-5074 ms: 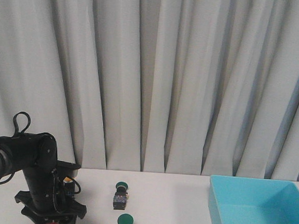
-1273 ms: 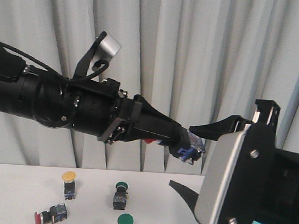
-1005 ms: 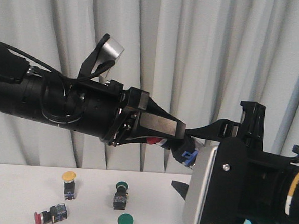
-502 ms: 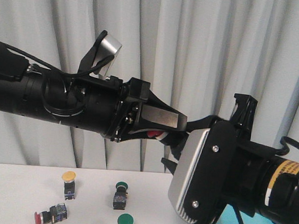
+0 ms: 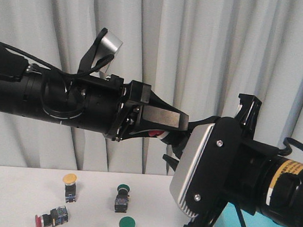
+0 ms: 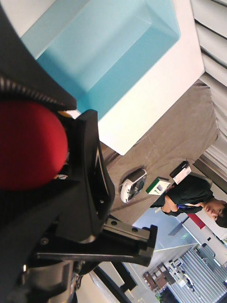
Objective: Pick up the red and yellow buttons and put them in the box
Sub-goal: 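Open the left gripper and pull the right gripper away with the button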
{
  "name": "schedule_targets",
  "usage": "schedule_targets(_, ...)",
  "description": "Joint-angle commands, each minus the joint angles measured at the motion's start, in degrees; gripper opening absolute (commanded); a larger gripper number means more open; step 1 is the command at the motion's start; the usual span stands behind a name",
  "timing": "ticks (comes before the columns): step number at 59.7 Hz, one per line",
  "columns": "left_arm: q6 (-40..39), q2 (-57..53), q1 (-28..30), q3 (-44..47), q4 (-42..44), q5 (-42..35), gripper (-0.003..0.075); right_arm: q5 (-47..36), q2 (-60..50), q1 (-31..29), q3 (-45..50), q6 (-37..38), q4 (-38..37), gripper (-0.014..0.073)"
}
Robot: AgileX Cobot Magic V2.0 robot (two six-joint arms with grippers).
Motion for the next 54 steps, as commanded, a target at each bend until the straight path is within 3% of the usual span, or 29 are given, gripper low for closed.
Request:
schedule_targets(1, 3.22, -2.46, -0.31, -1.62, -2.43, -4.72, 0.0149, -3.98, -0.63, -0.06, -1.84, 0.01, -0.18, -0.0004)
schedule_targets(16, 6.40, -2.46, -0.31, -1.62, 0.49, -9.13, 0.0501, -3.98, -0.63, -0.06, -1.84, 0.06, -0.18, 0.0006)
schedule_targets(24, 7.52, -2.68, -0.31, -1.84, 0.23, -13.10, 0.0603, -3.98, -0.63, -0.06, -1.84, 0.41, -0.11, 0.0009)
schedule_targets(32, 7.52, -2.67, -0.26, -4.32, 1.88, -13.85, 0.0593, -4.04, -0.63, -0.50, -1.84, 3.38, -0.11, 0.0010)
schedule_targets(37, 7.58, -2.67, -0.26, -7.23, 7.89, -14.41, 0.0567, -4.16, -0.63, -2.30, -1.96, 7.09, -0.11, 0.0013)
schedule_targets(54, 7.38, -3.91, -0.26, -12.80, 41.35, -14.43, 0.0465, -2.49, -0.63, -18.27, -6.22, 30.15, 0.04, 0.0036)
